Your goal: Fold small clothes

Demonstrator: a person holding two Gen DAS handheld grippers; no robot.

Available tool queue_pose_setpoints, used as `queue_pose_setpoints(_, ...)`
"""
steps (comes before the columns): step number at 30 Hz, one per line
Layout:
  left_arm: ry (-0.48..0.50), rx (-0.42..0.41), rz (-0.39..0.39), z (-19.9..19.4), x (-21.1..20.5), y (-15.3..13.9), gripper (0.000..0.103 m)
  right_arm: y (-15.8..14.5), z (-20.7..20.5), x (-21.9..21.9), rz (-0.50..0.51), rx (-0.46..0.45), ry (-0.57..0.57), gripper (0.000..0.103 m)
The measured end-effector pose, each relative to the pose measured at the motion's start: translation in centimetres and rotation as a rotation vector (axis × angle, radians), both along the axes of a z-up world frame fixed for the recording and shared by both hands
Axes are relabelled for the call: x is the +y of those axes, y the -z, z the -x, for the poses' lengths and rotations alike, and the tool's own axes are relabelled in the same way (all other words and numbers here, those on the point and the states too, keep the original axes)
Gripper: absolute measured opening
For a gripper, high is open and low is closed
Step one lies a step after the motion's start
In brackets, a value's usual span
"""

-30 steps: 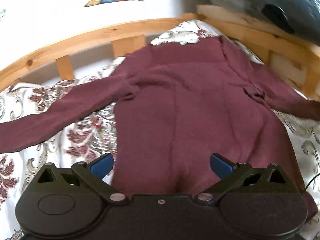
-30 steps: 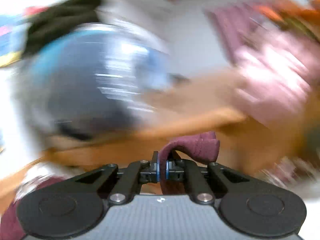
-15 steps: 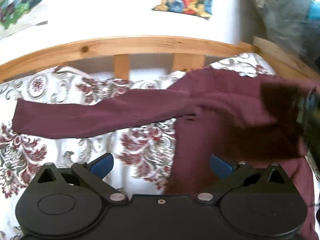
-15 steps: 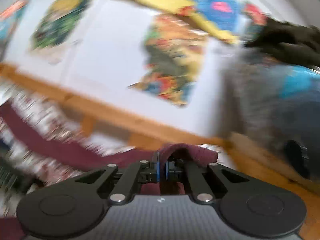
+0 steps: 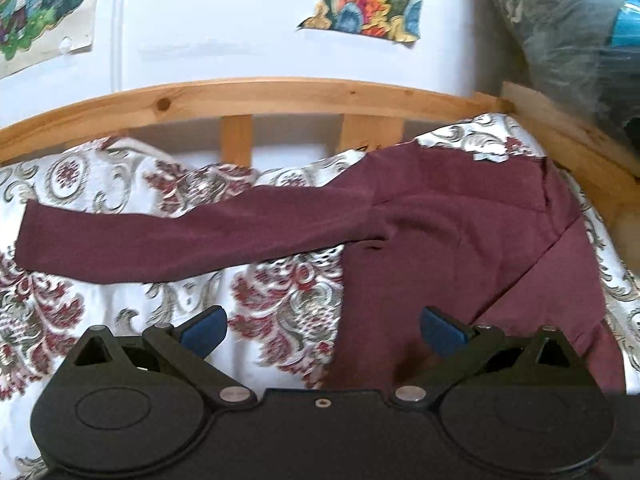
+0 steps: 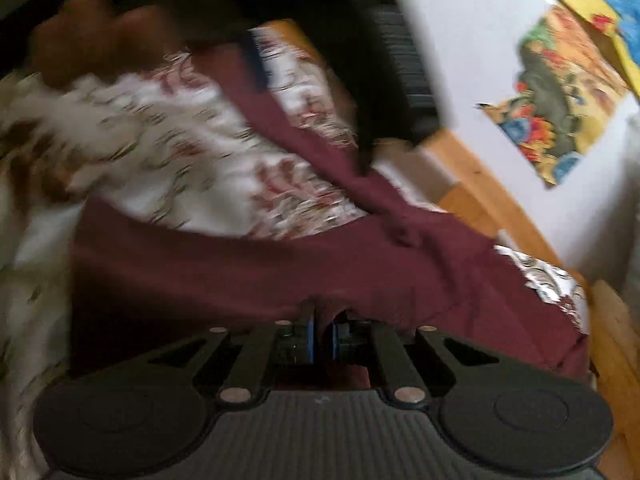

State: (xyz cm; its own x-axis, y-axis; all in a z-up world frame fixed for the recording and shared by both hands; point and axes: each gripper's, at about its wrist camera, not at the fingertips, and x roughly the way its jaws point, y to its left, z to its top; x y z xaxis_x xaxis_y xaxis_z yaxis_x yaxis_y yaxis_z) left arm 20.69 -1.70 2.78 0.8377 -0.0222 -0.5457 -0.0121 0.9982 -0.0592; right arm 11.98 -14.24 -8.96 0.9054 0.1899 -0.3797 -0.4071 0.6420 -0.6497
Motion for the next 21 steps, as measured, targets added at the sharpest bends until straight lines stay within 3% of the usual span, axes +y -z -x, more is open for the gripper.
queue_pose_setpoints(1,0.013,-0.008,0.001,-0.1,-0.3,0.0,0.102,0.2,0.4,0.2,0.014,0.004,-0.019,0.032)
queue_pose_setpoints(2,0.026,-0.017,0.0,-0.1,-0.6,0.1,0.102,0.4,1.1,0.4,0.022,0.006,-0.042,0.037)
queue_pose_setpoints(5,0.077,-0.031,0.002,-0.6,-1.4,0.5,0.102,0.3,2.7,0.6,0.014,0.046,-0.092,0.043)
queue_pose_setpoints(9,0.129,-0.016,-0.001,-1.2,-2.3,1.7,0.102,-0.6,4.5,-0.3,-0.052,0.1,-0.072,0.062)
queue_pose_setpoints(10,0.131,-0.004,-0.007,-1.3,-2.4,2.2,0.102,-1.0,4.8,-1.0,-0.082,0.109,-0.041,0.07)
queue_pose_setpoints(16,0.116,0.117,-0.049,-1.2,-2.8,5.4,0.102,-2.8,4.5,-7.1,-0.313,0.137,0.255,0.086)
queue_pose_setpoints(21,0.126,0.202,-0.073,-0.5,-3.4,7.5,0.102,-4.3,1.9,-13.7,-0.588,0.071,0.544,0.086)
